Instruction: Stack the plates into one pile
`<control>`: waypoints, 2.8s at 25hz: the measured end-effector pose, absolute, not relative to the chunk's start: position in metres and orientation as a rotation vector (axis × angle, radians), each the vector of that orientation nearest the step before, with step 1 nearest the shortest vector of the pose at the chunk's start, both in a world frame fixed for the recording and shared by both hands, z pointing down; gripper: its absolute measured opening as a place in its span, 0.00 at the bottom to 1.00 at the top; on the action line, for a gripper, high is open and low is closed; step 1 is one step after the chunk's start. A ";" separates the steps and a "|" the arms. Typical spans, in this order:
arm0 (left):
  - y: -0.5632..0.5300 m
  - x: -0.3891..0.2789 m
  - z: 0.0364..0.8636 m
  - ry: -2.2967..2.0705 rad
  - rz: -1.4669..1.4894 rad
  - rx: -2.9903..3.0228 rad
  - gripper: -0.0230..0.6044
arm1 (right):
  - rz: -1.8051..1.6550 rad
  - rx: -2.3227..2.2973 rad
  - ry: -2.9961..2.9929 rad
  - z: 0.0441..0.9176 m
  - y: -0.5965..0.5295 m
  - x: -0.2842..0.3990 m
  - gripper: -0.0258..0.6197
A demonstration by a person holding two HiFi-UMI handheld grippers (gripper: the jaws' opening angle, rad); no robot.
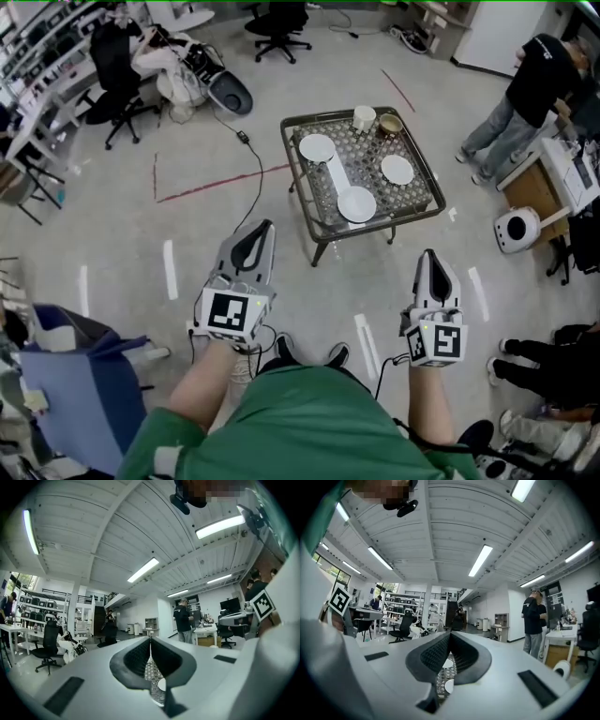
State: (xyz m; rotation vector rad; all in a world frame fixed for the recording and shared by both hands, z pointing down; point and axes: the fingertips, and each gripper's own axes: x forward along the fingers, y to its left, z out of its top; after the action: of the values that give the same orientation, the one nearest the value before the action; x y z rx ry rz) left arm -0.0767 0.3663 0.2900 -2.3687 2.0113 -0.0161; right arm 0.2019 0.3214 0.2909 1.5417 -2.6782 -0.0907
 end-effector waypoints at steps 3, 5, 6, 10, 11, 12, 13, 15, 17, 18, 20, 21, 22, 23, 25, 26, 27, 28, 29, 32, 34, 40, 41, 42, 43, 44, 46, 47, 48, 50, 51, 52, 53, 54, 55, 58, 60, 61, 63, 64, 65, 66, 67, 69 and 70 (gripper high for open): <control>0.374 -0.096 0.295 2.031 0.014 -2.360 0.08 | -0.069 1.583 -2.666 0.293 0.324 0.195 0.08; 0.379 -0.110 0.303 2.044 0.032 -2.364 0.08 | -0.099 1.597 -2.647 0.294 0.326 0.188 0.08; 0.381 -0.117 0.308 2.050 0.034 -2.367 0.08 | -0.115 1.604 -2.640 0.294 0.326 0.185 0.08; 0.384 -0.149 0.326 2.101 0.036 -2.377 0.08 | -0.160 1.633 -2.600 0.293 0.328 0.171 0.08; 0.383 -0.158 0.329 2.125 0.035 -2.380 0.08 | -0.164 1.635 -2.577 0.291 0.328 0.167 0.08; 0.382 -0.165 0.331 2.146 0.033 -2.385 0.08 | -0.164 1.632 -2.556 0.290 0.328 0.163 0.08; 0.381 -0.170 0.332 2.161 0.031 -2.391 0.08 | -0.160 1.624 -2.540 0.289 0.327 0.160 0.08; 0.377 -0.177 0.334 2.172 0.025 -2.401 0.08 | -0.158 1.579 -2.537 0.291 0.324 0.153 0.08; 0.372 -0.181 0.339 2.171 0.019 -2.412 0.08 | -0.201 1.476 -2.553 0.298 0.322 0.139 0.08; 0.369 -0.181 0.343 2.171 0.015 -2.419 0.08 | -0.235 1.425 -2.556 0.302 0.320 0.132 0.08; 0.362 -0.181 0.349 2.167 0.006 -2.431 0.08 | -0.277 1.364 -2.563 0.312 0.314 0.122 0.08; 0.358 -0.181 0.351 2.165 -0.002 -2.431 0.08 | -0.276 1.358 -2.569 0.316 0.308 0.121 0.07; 0.354 -0.180 0.352 2.164 -0.014 -2.427 0.08 | -0.264 1.362 -2.575 0.320 0.301 0.121 0.07; 0.350 -0.181 0.352 2.167 -0.029 -2.419 0.08 | -0.244 1.369 -2.579 0.324 0.292 0.122 0.07; 0.337 -0.183 0.350 2.184 -0.064 -2.393 0.08 | -0.196 1.379 -2.579 0.331 0.272 0.126 0.07; 0.329 -0.185 0.349 2.197 -0.082 -2.377 0.08 | -0.170 1.381 -2.577 0.335 0.261 0.127 0.07; 0.320 -0.188 0.350 2.211 -0.098 -2.360 0.08 | -0.145 1.382 -2.577 0.341 0.248 0.129 0.07; 0.310 -0.190 0.350 2.225 -0.110 -2.346 0.08 | -0.125 1.383 -2.578 0.347 0.235 0.131 0.07; 0.301 -0.191 0.351 2.236 -0.120 -2.336 0.08 | -0.109 1.382 -2.581 0.352 0.222 0.133 0.07; 0.273 -0.185 0.354 2.255 -0.148 -2.321 0.08 | -0.080 1.363 -2.601 0.362 0.188 0.143 0.07; 0.256 -0.179 0.357 2.272 -0.155 -2.318 0.08 | -0.057 1.353 -2.612 0.369 0.168 0.148 0.07; 0.212 -0.157 0.358 2.278 -0.207 -2.304 0.08 | 0.079 1.369 -2.579 0.392 0.114 0.170 0.08; 0.207 -0.153 0.358 2.271 -0.223 -2.300 0.08 | 0.098 1.373 -2.574 0.395 0.107 0.172 0.08; 0.202 -0.150 0.357 2.265 -0.235 -2.298 0.08 | 0.112 1.378 -2.571 0.398 0.101 0.173 0.08; 0.197 -0.148 0.356 2.260 -0.243 -2.297 0.08 | 0.124 1.383 -2.569 0.400 0.094 0.174 0.08; 0.194 -0.147 0.356 2.259 -0.249 -2.297 0.08 | 0.135 1.384 -2.568 0.401 0.088 0.175 0.08; 0.188 -0.147 0.356 2.265 -0.259 -2.298 0.08 | 0.159 1.381 -2.567 0.403 0.081 0.174 0.08; 0.185 -0.149 0.356 2.271 -0.262 -2.298 0.08 | 0.170 1.378 -2.564 0.403 0.079 0.174 0.08; 0.182 -0.150 0.358 2.278 -0.264 -2.299 0.08 | 0.182 1.377 -2.560 0.405 0.077 0.174 0.08; 0.173 -0.152 0.362 2.289 -0.262 -2.305 0.08 | 0.205 1.377 -2.549 0.410 0.071 0.176 0.07; 0.167 -0.153 0.365 2.289 -0.261 -2.311 0.08 | 0.215 1.378 -2.548 0.413 0.067 0.176 0.07; 0.161 -0.153 0.369 2.286 -0.264 -2.319 0.08 | 0.224 1.381 -2.547 0.417 0.063 0.177 0.07; 0.154 -0.153 0.373 2.281 -0.267 -2.330 0.08 | 0.234 1.384 -2.547 0.421 0.060 0.176 0.08; 0.147 -0.154 0.377 2.274 -0.271 -2.344 0.08 | 0.245 1.388 -2.545 0.425 0.056 0.176 0.07; 0.139 -0.155 0.382 2.267 -0.274 -2.359 0.08 | 0.255 1.393 -2.540 0.429 0.053 0.175 0.08; 0.114 -0.161 0.394 2.240 -0.276 -2.406 0.08 | 0.286 1.428 -2.494 0.441 0.041 0.176 0.08; 0.095 -0.168 0.398 2.219 -0.271 -2.433 0.08 | 0.322 1.469 -2.442 0.448 0.029 0.177 0.07; 0.084 -0.174 0.398 2.208 -0.267 -2.443 0.08 | 0.344 1.487 -2.421 0.450 0.023 0.176 0.07; 0.062 -0.187 0.396 2.185 -0.261 -2.464 0.08 | 0.381 1.515 -2.395 0.451 0.010 0.170 0.07; 0.052 -0.193 0.395 2.172 -0.259 -2.477 0.08 | 0.392 1.528 -2.383 0.452 0.004 0.167 0.08; 0.041 -0.198 0.396 2.157 -0.257 -2.491 0.08 | 0.399 1.541 -2.369 0.452 -0.002 0.165 0.08; 0.029 -0.203 0.397 2.142 -0.255 -2.505 0.08 | 0.404 1.555 -2.352 0.454 -0.008 0.163 0.07; 0.019 -0.207 0.399 2.126 -0.254 -2.520 0.08 | 0.411 1.566 -2.333 0.457 -0.014 0.160 0.07; -0.002 -0.216 0.405 2.095 -0.257 -2.556 0.08 | 0.431 1.583 -2.298 0.465 -0.025 0.152 0.07; -0.011 -0.219 0.408 2.079 -0.260 -2.576 0.08 | 0.440 1.590 -2.284 0.468 -0.030 0.147 0.08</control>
State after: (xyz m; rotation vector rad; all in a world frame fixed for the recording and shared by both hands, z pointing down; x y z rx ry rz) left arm -0.2195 -0.0113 0.4084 -2.5758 2.0785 -0.2603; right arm 0.1474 -0.0301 0.4679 1.5899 -2.2844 0.4400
